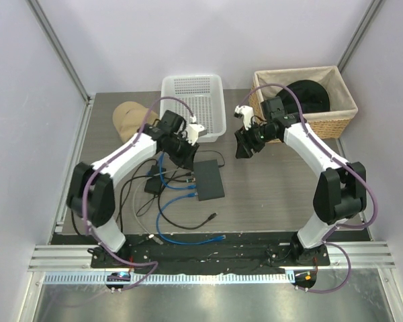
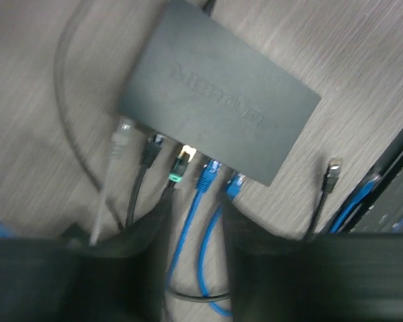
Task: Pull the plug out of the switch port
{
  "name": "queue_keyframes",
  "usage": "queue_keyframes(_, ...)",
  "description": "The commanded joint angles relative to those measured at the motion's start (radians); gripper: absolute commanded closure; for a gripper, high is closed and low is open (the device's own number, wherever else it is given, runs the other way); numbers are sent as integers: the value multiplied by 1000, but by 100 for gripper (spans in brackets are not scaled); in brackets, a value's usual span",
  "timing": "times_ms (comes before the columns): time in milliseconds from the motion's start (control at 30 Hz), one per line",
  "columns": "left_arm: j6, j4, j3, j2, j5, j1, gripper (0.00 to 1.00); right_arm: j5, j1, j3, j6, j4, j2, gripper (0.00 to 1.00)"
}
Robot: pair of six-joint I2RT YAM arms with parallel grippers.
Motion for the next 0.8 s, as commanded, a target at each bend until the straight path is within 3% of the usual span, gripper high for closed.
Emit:
queue_keyframes(0, -43, 34, 64, 143, 68, -3, 98, -14, -2, -46, 76, 214, -62, 39)
queue_keyframes(100, -57, 70, 78, 191, 45, -3, 100, 0, -1, -120, 79, 365, -72, 40)
queue_keyframes(500, -157, 144, 106, 315, 200, 9, 100, -104, 10, -62, -136, 397, 134, 41)
queue_keyframes(633, -194, 113, 121, 362, 177, 12, 100, -83, 45, -111, -336, 408, 129, 43)
queue_keyframes(767, -206, 100, 104, 421, 84, 12, 100, -33, 91, -247, -491, 588, 80, 45)
